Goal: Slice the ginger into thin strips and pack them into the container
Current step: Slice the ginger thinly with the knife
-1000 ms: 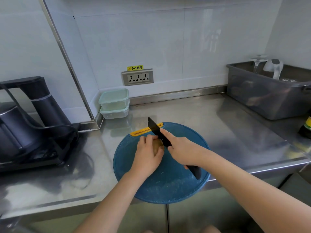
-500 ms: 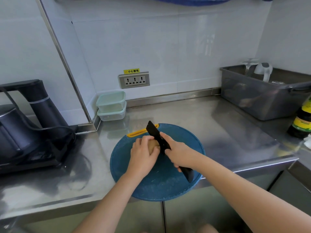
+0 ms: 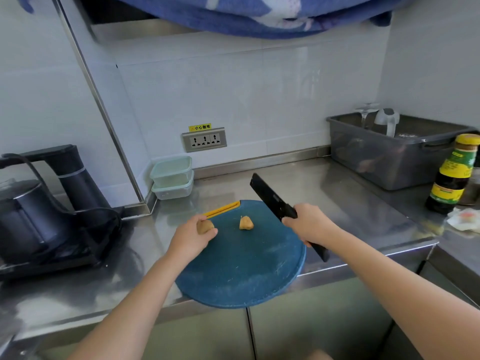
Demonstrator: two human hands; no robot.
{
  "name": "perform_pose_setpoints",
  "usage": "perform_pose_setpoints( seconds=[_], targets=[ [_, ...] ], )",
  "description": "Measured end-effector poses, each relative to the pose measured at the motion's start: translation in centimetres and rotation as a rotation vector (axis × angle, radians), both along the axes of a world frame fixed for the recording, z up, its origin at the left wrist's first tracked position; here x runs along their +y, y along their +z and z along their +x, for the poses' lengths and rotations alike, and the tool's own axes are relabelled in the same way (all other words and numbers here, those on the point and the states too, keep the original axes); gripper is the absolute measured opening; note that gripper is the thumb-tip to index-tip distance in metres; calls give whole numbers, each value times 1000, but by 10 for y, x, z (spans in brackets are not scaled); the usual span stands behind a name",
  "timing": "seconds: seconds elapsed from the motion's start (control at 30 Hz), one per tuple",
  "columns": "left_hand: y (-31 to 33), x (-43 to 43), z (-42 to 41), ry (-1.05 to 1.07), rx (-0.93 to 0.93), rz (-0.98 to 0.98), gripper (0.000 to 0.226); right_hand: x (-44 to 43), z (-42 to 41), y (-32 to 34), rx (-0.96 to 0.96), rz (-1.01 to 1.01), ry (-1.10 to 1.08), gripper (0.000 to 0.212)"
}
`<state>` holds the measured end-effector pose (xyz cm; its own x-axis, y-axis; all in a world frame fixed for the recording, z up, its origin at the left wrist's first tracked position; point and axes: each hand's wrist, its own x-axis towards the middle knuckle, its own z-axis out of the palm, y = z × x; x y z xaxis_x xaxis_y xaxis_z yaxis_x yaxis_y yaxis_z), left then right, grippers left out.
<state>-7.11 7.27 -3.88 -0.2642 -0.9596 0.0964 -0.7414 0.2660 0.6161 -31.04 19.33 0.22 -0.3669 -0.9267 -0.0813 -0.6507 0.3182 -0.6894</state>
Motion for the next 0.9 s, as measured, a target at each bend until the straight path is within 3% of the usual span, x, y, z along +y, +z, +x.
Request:
perform_pose_setpoints(
  seconds=[0.1, 0.2, 0.4, 0.6, 0.77, 0.9],
  targets=[
    [13, -2, -7, -28, -108, -119, 49, -1, -1, -12, 68, 44, 5, 25],
    [22, 8, -29, -59, -43, -215, 40, -6, 0, -22, 68, 40, -5, 19],
    [9, 17, -78, -71, -134, -80, 61, -10, 2, -33, 84, 38, -5, 19],
    [-11, 10, -85, -179, -90, -80, 28, -12, -2, -37, 113, 91, 50, 25],
    [1, 7, -68, -481, -25, 96, 44, -14, -7, -36, 105, 115, 67, 25],
    [-1, 14, -66, -500, 120, 162, 32, -13, -7, -36, 137, 105, 80, 22]
  ],
)
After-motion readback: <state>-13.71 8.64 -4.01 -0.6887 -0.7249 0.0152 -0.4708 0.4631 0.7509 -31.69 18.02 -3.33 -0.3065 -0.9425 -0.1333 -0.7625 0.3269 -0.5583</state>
